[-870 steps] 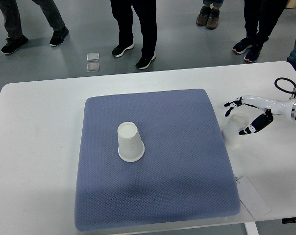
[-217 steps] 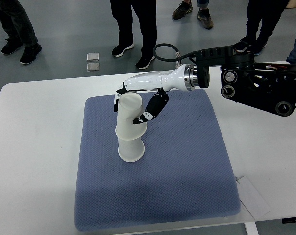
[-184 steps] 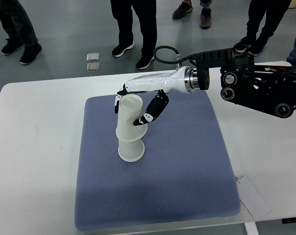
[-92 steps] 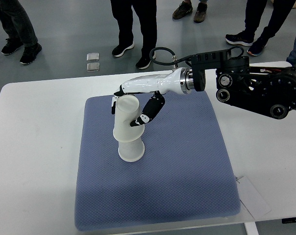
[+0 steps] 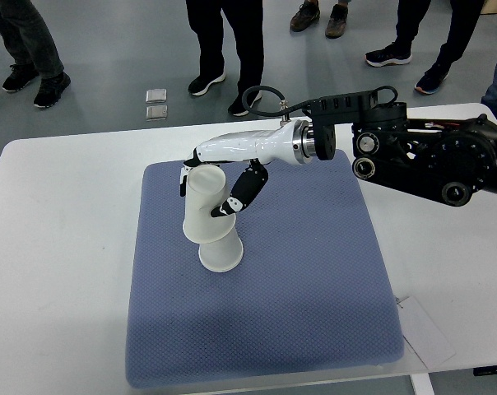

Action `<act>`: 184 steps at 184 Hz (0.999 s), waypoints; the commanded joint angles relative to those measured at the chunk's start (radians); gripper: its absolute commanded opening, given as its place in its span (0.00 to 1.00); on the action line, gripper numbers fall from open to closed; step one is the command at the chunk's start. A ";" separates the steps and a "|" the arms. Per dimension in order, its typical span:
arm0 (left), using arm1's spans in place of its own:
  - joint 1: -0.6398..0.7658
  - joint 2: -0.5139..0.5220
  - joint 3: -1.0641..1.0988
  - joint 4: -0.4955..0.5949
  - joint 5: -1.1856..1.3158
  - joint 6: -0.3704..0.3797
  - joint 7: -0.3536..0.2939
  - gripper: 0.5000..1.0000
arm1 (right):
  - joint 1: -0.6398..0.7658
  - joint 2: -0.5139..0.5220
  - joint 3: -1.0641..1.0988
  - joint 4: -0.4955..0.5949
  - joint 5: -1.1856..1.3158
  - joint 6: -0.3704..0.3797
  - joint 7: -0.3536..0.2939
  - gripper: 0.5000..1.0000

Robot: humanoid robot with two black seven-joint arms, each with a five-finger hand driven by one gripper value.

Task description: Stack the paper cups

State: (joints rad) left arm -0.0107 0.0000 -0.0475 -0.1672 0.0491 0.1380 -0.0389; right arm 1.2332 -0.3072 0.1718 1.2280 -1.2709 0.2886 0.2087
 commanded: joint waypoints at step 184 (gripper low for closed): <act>0.000 0.000 0.000 0.000 0.000 0.000 -0.001 1.00 | -0.029 -0.066 0.117 -0.062 0.128 0.004 -0.005 0.83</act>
State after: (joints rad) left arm -0.0107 0.0000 -0.0476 -0.1672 0.0491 0.1381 -0.0393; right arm 1.2130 -0.3350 0.2191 1.2044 -1.2276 0.2852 0.2108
